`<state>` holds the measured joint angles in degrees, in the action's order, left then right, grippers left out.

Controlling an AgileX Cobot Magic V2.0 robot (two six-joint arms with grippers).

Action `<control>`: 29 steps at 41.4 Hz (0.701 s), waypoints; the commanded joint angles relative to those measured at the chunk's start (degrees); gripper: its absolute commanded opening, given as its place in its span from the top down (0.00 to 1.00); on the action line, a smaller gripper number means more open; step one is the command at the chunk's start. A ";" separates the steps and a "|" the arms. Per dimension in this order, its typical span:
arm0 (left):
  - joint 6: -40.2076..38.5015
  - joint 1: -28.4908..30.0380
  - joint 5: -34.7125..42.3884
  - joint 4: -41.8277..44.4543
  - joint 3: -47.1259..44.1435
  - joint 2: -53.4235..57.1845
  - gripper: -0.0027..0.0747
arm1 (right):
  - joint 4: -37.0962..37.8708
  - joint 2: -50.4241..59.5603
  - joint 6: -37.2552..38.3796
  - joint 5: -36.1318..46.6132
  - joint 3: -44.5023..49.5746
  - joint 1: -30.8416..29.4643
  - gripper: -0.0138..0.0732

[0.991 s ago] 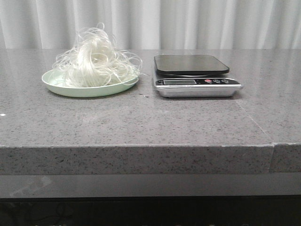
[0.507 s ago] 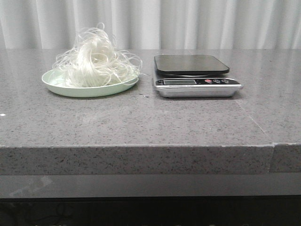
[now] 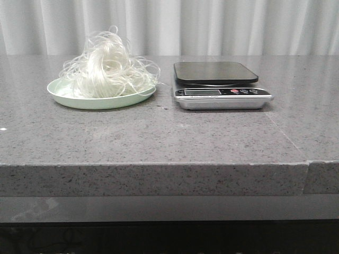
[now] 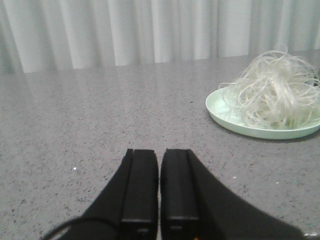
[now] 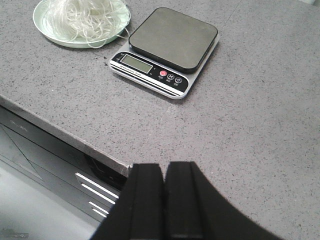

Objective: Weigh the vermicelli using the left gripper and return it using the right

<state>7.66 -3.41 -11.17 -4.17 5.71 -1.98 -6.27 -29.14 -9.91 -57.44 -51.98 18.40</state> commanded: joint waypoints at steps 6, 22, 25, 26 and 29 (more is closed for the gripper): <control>-0.31 1.32 13.99 -1.41 -5.93 3.46 0.78 | 0.02 -0.40 -0.31 3.53 -1.15 -0.28 0.68; -0.31 1.32 14.53 -1.41 -6.19 3.34 0.78 | 0.02 -0.40 -0.31 3.56 -1.15 -0.28 0.68; -0.31 1.32 14.53 -1.41 -6.19 3.34 0.78 | 0.02 -0.40 -0.31 3.56 -1.15 -0.28 0.68; -0.31 1.32 14.53 -1.41 -6.19 3.34 0.78 | 0.02 -0.40 -0.31 3.56 -1.15 -0.28 0.68; -0.31 1.32 14.53 -1.41 -6.19 3.34 0.78 | 0.02 -0.40 -0.31 3.56 -1.15 -0.28 0.68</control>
<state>7.66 -2.12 -1.30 -4.97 -0.18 0.24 -6.27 -29.14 -9.91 -57.44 -51.98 18.40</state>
